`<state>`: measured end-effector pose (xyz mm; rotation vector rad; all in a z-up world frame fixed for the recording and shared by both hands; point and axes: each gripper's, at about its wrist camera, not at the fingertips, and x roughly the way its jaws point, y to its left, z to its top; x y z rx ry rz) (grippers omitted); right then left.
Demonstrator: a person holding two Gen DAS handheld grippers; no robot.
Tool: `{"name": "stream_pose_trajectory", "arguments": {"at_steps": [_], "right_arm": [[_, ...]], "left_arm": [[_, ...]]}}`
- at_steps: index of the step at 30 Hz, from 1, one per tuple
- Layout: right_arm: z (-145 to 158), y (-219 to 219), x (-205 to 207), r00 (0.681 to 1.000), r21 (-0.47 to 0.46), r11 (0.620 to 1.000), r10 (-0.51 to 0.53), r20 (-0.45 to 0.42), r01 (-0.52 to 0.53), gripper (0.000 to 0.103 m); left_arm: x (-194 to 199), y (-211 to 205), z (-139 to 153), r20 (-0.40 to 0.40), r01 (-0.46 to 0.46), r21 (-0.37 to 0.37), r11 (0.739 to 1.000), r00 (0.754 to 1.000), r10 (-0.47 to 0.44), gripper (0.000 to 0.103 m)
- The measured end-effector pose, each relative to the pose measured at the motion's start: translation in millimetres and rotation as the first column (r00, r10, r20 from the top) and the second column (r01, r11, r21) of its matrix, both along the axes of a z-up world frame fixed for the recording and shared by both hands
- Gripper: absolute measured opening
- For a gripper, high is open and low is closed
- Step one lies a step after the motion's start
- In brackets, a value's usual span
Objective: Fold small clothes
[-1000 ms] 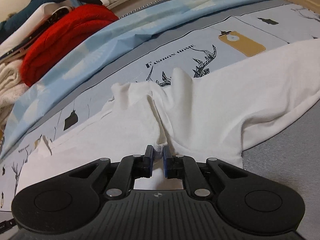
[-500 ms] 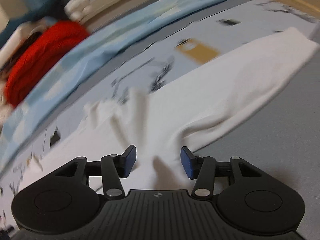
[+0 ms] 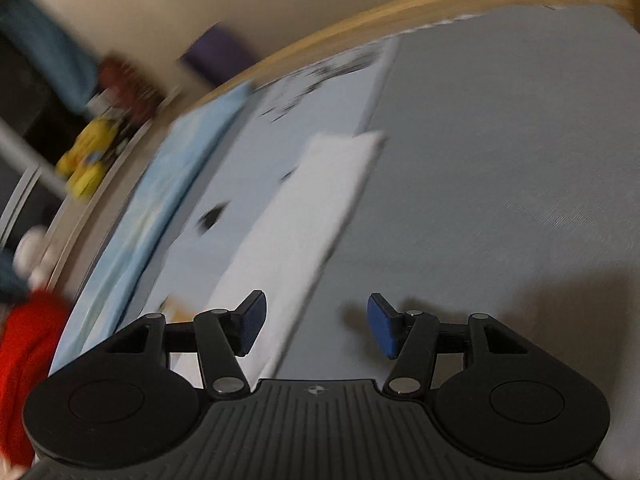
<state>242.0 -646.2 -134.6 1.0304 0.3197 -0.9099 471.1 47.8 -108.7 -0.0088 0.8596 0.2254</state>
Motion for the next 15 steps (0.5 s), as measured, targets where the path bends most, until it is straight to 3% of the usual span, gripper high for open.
{"name": "stream_pose_trajectory", "arguments": {"at_steps": [4,8,12,13,15], "right_arm": [[-20.7,-38.8,-1.5,0.996,0.047,0.996,-0.078,0.035,0.076,0.058],[-24.9,-60.9,19.8,0.999,0.012,0.999,-0.033,0.039,0.033,0.06],[-31.1,-76.2,54.8,1.0,-0.011,1.0,0.025,-0.005,-0.025,0.073],[-31.0,-75.8,62.5,0.999,-0.049,0.998,0.027,-0.019,-0.027,0.078],[-31.5,-75.0,80.2,0.996,-0.118,0.992,0.047,-0.076,-0.055,0.08]], "left_arm": [[1.0,-4.6,-7.8,-0.024,0.019,0.022,1.0,1.0,-0.018,0.102],[5.0,-7.0,-11.9,-0.034,0.022,0.026,0.999,0.999,-0.021,0.102],[9.9,-4.1,-14.4,-0.041,0.003,0.015,1.0,0.999,-0.002,0.102],[10.7,-2.0,-14.8,-0.043,-0.008,0.01,1.0,0.999,0.008,0.102],[13.6,3.5,-14.9,-0.045,-0.035,-0.004,0.999,0.998,0.035,0.102]]}}
